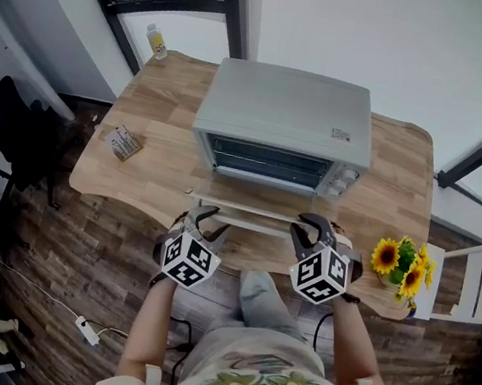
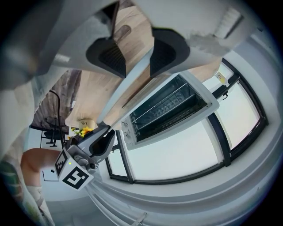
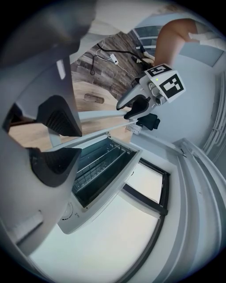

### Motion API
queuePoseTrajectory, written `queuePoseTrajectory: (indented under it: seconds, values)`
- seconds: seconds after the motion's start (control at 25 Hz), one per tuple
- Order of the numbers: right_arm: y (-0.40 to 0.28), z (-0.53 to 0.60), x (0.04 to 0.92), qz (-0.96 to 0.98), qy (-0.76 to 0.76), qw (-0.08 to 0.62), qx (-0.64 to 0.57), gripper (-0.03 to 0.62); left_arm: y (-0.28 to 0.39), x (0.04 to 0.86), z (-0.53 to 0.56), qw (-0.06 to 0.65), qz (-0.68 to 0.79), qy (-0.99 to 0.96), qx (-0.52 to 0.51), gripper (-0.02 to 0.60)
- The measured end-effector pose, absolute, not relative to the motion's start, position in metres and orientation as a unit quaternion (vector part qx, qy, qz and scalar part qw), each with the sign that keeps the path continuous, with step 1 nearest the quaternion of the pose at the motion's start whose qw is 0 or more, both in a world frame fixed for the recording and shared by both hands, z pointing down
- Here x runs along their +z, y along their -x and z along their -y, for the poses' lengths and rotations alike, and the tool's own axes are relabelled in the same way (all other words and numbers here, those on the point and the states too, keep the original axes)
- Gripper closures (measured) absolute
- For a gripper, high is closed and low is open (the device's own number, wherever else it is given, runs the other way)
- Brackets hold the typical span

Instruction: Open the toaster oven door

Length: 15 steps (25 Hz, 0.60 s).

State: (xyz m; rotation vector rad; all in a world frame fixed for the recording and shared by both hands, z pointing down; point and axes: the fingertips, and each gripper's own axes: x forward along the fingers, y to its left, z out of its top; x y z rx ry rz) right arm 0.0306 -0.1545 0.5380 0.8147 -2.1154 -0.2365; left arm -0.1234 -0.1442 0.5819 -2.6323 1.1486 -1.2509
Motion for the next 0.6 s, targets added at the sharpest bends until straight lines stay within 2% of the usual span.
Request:
queuePoseTrajectory:
  seconds: [0.6]
  values:
    - [-0.029, 0.132, 0.566, 0.849, -0.309, 0.422, -0.075, 0.511, 0.125, 0.611, 0.124, -0.024, -0.356, 0.836, -0.417, 0.402]
